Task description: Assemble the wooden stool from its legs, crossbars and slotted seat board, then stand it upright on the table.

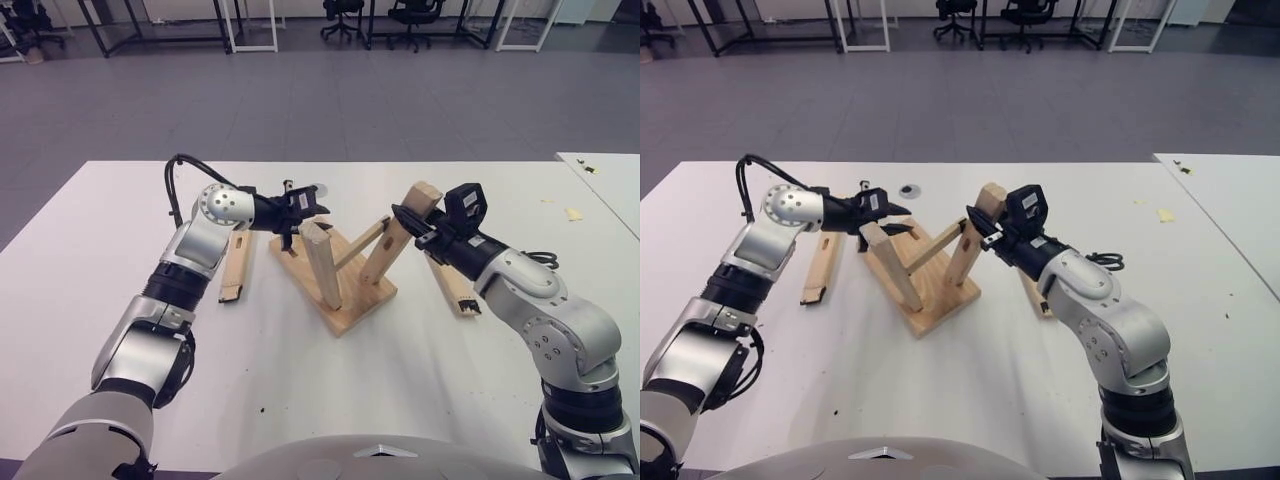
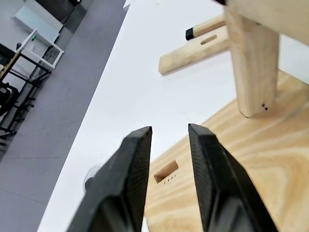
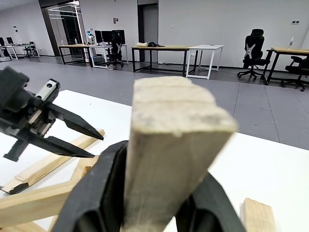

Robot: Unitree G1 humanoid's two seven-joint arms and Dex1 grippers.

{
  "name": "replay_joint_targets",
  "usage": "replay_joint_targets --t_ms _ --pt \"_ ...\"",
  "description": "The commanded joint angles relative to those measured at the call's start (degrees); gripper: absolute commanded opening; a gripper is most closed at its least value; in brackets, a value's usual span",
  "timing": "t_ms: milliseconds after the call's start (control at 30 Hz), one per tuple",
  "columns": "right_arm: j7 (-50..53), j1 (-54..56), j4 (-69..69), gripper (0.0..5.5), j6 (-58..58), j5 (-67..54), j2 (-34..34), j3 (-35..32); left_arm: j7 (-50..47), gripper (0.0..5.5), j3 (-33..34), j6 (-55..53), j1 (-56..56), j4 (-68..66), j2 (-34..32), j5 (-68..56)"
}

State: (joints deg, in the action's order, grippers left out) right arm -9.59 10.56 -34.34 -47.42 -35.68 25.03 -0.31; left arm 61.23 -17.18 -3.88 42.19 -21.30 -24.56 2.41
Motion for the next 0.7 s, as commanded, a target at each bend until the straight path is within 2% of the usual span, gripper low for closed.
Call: replay_joint_targets --t_ms 33,167,267,300,333,433,533,567,700 --pt "1.82 -4.3 6.32 1.16 -5.21 5.42 2.6 2.47 -7.06 1.38 1.3 -3.73 5.34 0.18 3.68 1.48" --pt "6.1 -8.31 1.52 1.16 -6.38 3.88 -0.29 -0.48 -16.83 1.38 9.93 -15.39 5.43 16.21 1.22 1.18" --pt "8.65 -13.12 -4.34 1.16 -4.58 0.85 -4.61 -2.72 -20.52 1.38 15.84 -25.39 -2.78 26.63 -1.61 0.06" --pt "8.6 -14.11 -5.61 1.52 -3.31 0.32 -5.45 -3.17 -21.14 1.38 16.69 -27.28 -6.81 28.96 -2.68 0.16" --pt "8.06 -14.79 -6.74 1.63 -2.12 0.07 -5.77 -3.45 -21.68 1.38 17.16 -28.6 -11.44 30.93 -3.99 0.78" --pt "5.76 -16.41 -9.68 2.19 -0.58 -1.22 -5.68 -4.67 -22.48 1.38 16.49 -31.71 -21.68 33.4 -7.11 2.17" --pt "2.19 -18.62 -11.59 2.75 0.01 -2.57 -3.95 -5.43 -23.55 1.38 15.68 -34.19 -25.85 33.36 -7.0 1.96" --pt "-0.27 -20.07 -10.98 2.98 0.91 -2.11 -2.46 -5.5 -23.44 1.38 14.85 -35.53 -26.37 33.35 -6.03 1.07" --pt "-15.08 -27.35 -2.78 2.98 8.29 5.12 10.52 -5.57 -21.58 1.38 8.08 -36.16 -25.53 31.05 -7.16 2.53"
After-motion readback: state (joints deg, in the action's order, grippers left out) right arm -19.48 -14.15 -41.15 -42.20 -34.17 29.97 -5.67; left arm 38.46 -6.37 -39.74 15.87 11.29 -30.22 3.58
